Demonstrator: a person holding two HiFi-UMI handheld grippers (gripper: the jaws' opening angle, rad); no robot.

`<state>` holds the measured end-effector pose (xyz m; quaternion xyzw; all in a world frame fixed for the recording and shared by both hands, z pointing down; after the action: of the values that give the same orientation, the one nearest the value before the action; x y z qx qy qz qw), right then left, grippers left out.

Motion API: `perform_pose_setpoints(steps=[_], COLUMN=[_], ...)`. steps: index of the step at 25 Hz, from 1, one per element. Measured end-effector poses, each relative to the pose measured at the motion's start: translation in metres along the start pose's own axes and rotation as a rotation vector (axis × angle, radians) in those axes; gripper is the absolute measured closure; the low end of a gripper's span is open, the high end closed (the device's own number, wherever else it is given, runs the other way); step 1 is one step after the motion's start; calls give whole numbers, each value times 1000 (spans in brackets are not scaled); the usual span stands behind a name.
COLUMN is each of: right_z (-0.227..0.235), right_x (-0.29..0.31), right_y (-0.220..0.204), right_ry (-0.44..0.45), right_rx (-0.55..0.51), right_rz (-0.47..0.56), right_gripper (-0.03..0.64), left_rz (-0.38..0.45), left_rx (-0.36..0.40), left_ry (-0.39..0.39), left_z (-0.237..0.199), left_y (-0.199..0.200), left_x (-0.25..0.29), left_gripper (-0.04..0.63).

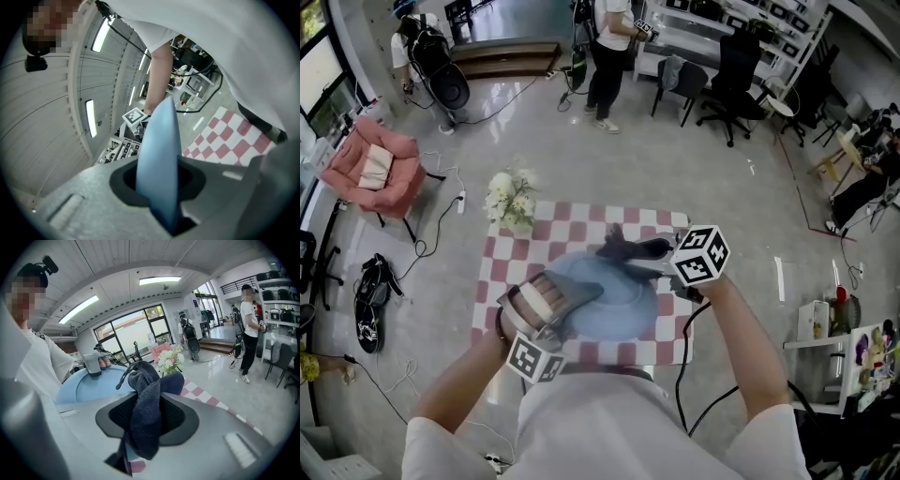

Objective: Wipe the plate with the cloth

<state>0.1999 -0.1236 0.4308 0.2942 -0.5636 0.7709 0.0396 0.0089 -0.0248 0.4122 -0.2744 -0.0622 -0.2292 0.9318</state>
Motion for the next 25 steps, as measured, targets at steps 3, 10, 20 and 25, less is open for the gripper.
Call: perform_pose_setpoints(steps=[3,10,20,25], right_z=[6,22,29,27], right_x=[-7,-11,0,10], right_y=[-8,-22,-7,6], right_ry=[-15,-33,63,102], right_rx=[55,149,171,138], right_rz=[23,49,91,67], right_gripper=[486,486,486,485], left_rz=[-1,32,96,127], left_rx=[1,27,102,119], left_ry=[10,15,-32,-49], left_z=[-2,-4,-8,-4], left_y=[-2,2,21,28], left_x=[-2,-5,1,5], left_gripper=[520,520,520,520])
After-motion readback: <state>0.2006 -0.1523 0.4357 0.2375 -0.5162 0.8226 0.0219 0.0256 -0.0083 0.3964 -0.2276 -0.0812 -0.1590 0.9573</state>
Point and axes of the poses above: the fingertips, and each gripper's own axes: x forward along the fingers, z to its right, y out of its top, the point moved 8 cm from there along -x, backward along the fingers, and after that the axes turned 12 degrees about -x, right-handed, at the moved point
